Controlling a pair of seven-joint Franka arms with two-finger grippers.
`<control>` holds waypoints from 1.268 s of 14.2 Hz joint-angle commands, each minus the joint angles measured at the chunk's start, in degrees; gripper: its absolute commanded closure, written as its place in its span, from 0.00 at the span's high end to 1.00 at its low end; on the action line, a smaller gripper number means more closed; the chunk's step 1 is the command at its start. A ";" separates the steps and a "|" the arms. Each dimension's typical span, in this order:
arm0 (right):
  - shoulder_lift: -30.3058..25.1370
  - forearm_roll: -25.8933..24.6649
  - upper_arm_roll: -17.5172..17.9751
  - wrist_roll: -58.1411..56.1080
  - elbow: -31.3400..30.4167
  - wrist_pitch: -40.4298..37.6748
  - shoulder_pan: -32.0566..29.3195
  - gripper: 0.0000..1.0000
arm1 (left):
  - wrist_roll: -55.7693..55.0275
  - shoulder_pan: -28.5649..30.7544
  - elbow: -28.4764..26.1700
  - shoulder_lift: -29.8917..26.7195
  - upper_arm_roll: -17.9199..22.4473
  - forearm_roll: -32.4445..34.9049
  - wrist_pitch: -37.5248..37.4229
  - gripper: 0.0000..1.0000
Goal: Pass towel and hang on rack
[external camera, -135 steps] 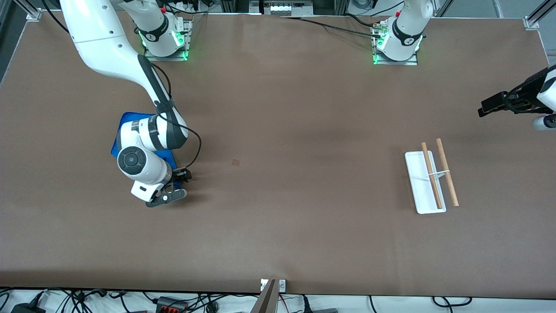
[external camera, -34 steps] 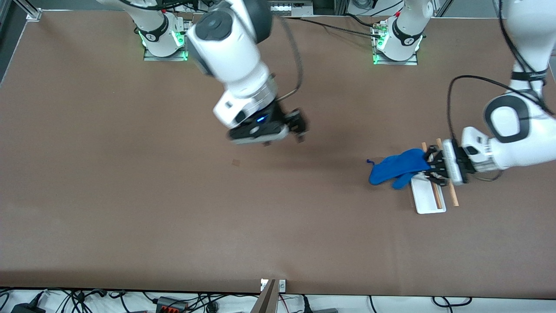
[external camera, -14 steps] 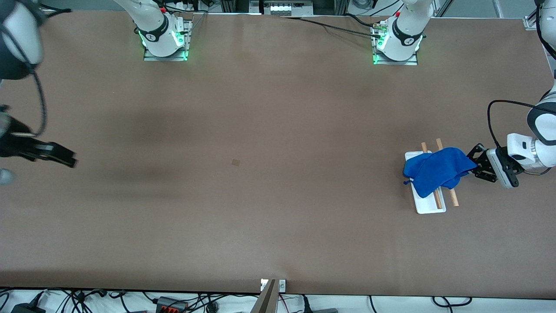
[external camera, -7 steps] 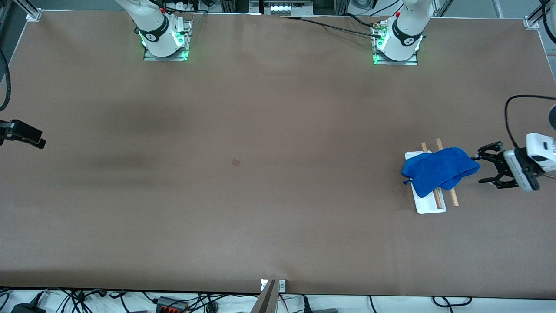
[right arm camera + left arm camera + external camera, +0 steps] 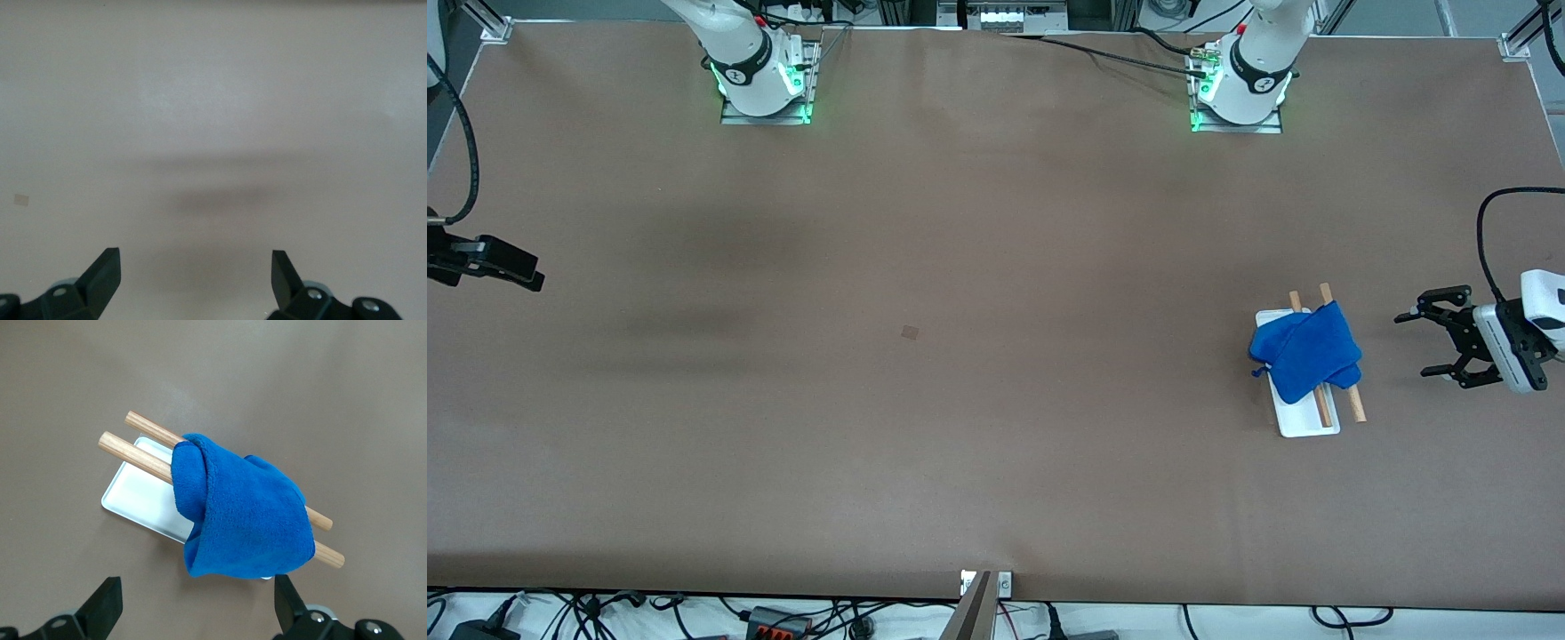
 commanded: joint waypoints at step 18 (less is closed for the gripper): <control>-13.26 0.54 -1.36 -0.84 -21.84 11.54 1.74 1.00 | -55.94 -11.60 24.38 -4.20 -1.77 20.28 -31.08 1.00</control>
